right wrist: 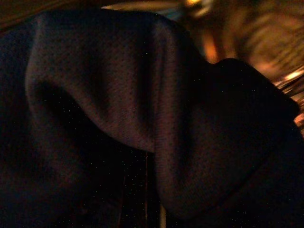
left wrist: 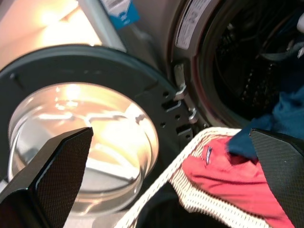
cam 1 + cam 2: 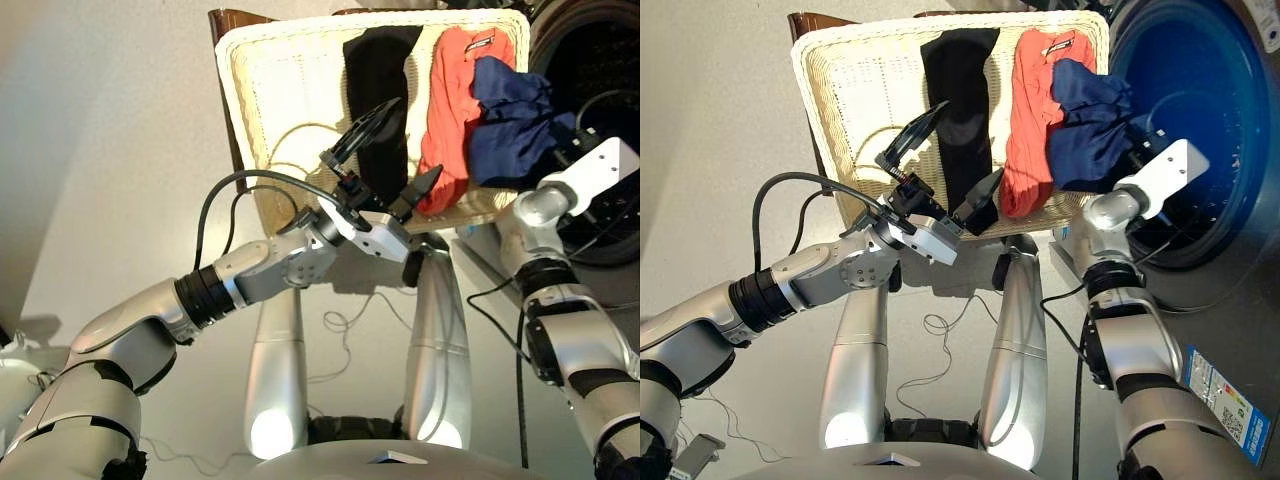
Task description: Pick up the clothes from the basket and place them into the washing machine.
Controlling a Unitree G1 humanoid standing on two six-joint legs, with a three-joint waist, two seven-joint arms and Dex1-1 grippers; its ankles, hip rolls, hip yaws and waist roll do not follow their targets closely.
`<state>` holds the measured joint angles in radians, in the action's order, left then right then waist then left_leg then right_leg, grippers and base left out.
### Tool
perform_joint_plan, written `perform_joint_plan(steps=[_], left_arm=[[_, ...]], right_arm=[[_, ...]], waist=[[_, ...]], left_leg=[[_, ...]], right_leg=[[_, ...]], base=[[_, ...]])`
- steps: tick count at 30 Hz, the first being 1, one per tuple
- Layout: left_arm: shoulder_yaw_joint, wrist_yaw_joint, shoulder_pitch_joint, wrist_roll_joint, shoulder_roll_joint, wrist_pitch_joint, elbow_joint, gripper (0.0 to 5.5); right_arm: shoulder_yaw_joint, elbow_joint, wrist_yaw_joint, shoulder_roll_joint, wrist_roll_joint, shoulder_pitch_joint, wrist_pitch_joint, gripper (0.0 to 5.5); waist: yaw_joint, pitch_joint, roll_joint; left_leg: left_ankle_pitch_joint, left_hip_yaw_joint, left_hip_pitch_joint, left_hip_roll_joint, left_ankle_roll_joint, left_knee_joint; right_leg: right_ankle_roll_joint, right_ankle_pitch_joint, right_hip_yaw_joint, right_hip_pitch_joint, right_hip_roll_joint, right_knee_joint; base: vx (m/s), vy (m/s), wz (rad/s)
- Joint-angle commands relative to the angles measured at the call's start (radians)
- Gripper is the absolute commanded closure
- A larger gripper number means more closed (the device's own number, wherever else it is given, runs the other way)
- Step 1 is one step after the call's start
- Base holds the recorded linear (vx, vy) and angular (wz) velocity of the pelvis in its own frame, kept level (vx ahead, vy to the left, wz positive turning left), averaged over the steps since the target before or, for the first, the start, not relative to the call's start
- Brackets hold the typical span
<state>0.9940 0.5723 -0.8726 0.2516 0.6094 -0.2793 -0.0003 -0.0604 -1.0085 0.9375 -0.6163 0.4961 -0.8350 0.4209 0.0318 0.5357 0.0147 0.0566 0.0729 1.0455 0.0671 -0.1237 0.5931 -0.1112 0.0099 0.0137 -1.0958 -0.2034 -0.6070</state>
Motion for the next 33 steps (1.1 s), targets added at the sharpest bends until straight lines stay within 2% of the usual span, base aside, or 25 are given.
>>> perform_joint_plan(steps=[1, 7, 8, 13, 15, 17, 19, 20, 24, 27, 30, 33], left_arm=[[-0.045, -0.018, 0.017, -0.029, 0.028, -0.072, -0.147, 0.00], [-0.054, -0.036, 0.024, -0.059, 0.063, -0.067, -0.167, 0.00], [-0.053, -0.038, 0.020, -0.064, 0.068, -0.068, -0.169, 0.00], [-0.055, -0.040, 0.021, -0.077, 0.079, -0.061, -0.188, 0.00], [-0.057, -0.040, 0.018, -0.084, 0.082, -0.060, -0.193, 0.00], [-0.058, -0.040, 0.025, -0.093, 0.080, -0.062, -0.191, 0.00], [-0.062, -0.041, 0.025, -0.098, 0.080, -0.063, -0.189, 0.00], [-0.062, -0.042, 0.027, -0.099, 0.080, -0.062, -0.187, 0.00], [-0.068, -0.041, 0.028, -0.103, 0.069, -0.058, -0.182, 0.00], [-0.088, -0.036, 0.045, -0.100, 0.051, -0.055, -0.168, 0.00], [-0.119, -0.034, 0.073, -0.105, 0.021, -0.053, -0.148, 0.00], [-0.147, -0.052, 0.128, -0.165, -0.028, -0.049, -0.089, 0.00]], right_arm=[[0.056, -0.055, 0.015, -0.217, 0.056, -0.028, 0.017, 5.50], [0.055, -0.171, -0.025, -0.358, 0.141, -0.066, -0.006, 5.50], [0.050, -0.184, -0.026, -0.372, 0.145, -0.080, -0.009, 5.50], [0.046, -0.267, 0.004, -0.442, 0.172, -0.119, -0.032, 5.50], [0.042, -0.280, 0.010, -0.458, 0.180, -0.130, -0.037, 5.50], [0.030, -0.271, 0.001, -0.451, 0.184, -0.128, -0.034, 5.50], [0.027, -0.259, -0.021, -0.435, 0.201, -0.128, -0.027, 5.50], [0.026, -0.252, -0.034, -0.424, 0.216, -0.129, -0.021, 0.00], [0.015, -0.218, -0.084, -0.356, 0.252, -0.128, 0.006, 0.00], [0.001, -0.083, -0.097, -0.266, 0.221, -0.083, 0.051, 0.00], [-0.015, 0.148, -0.108, -0.146, 0.156, 0.009, 0.101, 0.00], [-0.039, 0.416, -0.114, -0.033, 0.030, 0.135, 0.112, 0.00]], waist=[[-0.015, -0.016, 0.048], [-0.015, -0.016, 0.042], [-0.013, -0.016, 0.042], [-0.016, -0.016, 0.039], [-0.016, -0.016, 0.040], [-0.019, -0.016, 0.040], [-0.020, -0.016, 0.041], [-0.019, -0.016, 0.041], [-0.019, -0.016, 0.042], [-0.025, -0.016, 0.039], [-0.032, -0.016, 0.032], [-0.043, -0.016, 0.015]], left_leg=[[-0.003, -0.055, 0.020, 0.003, 0.039, -0.024], [0.002, -0.049, 0.045, 0.003, 0.036, 0.002], [-0.011, -0.049, 0.056, 0.003, 0.037, -0.002], [0.006, -0.050, 0.056, 0.005, 0.034, 0.014], [-0.007, -0.049, 0.065, 0.004, 0.035, 0.010], [0.005, -0.052, 0.056, 0.004, 0.034, 0.015], [-0.004, -0.053, 0.062, 0.003, 0.036, 0.012], [-0.004, -0.055, 0.061, 0.003, 0.037, 0.012], [-0.004, -0.060, 0.059, 0.004, 0.040, 0.008], [0.004, -0.064, 0.055, 0.005, 0.042, 0.012], [0.005, -0.068, 0.057, 0.005, 0.045, 0.013], [0.007, -0.071, 0.056, 0.005, 0.048, 0.018]], right_leg=[[-0.030, -0.083, -0.019, 0.036, 0.023, 0.007], [-0.029, -0.089, -0.019, 0.009, 0.019, -0.022], [-0.028, -0.077, -0.018, -0.001, 0.018, -0.018], [-0.028, -0.091, -0.023, -0.001, 0.020, -0.031], [-0.027, -0.079, -0.024, -0.011, 0.019, -0.029], [-0.027, -0.090, -0.026, -0.003, 0.019, -0.034], [-0.025, -0.080, -0.027, -0.011, 0.020, -0.030], [-0.025, -0.080, -0.027, -0.010, 0.021, -0.030], [-0.023, -0.081, -0.028, -0.009, 0.024, -0.027], [-0.022, -0.090, -0.032, -0.005, 0.029, -0.028], [-0.020, -0.088, -0.034, -0.007, 0.034, -0.024], [-0.015, -0.091, -0.040, -0.013, 0.041, -0.029]], base=[[0.000, 0.000, 0.000], [0.000, 0.000, 0.000], [0.000, 0.000, 0.000], [0.000, 0.000, 0.000], [0.000, 0.000, 0.000], [0.000, 0.000, 0.000], [0.000, 0.000, 0.000], [0.000, 0.000, 0.000], [0.000, 0.000, 0.000], [0.000, 0.000, 0.000], [0.000, 0.000, 0.000], [0.000, 0.000, 0.000]])
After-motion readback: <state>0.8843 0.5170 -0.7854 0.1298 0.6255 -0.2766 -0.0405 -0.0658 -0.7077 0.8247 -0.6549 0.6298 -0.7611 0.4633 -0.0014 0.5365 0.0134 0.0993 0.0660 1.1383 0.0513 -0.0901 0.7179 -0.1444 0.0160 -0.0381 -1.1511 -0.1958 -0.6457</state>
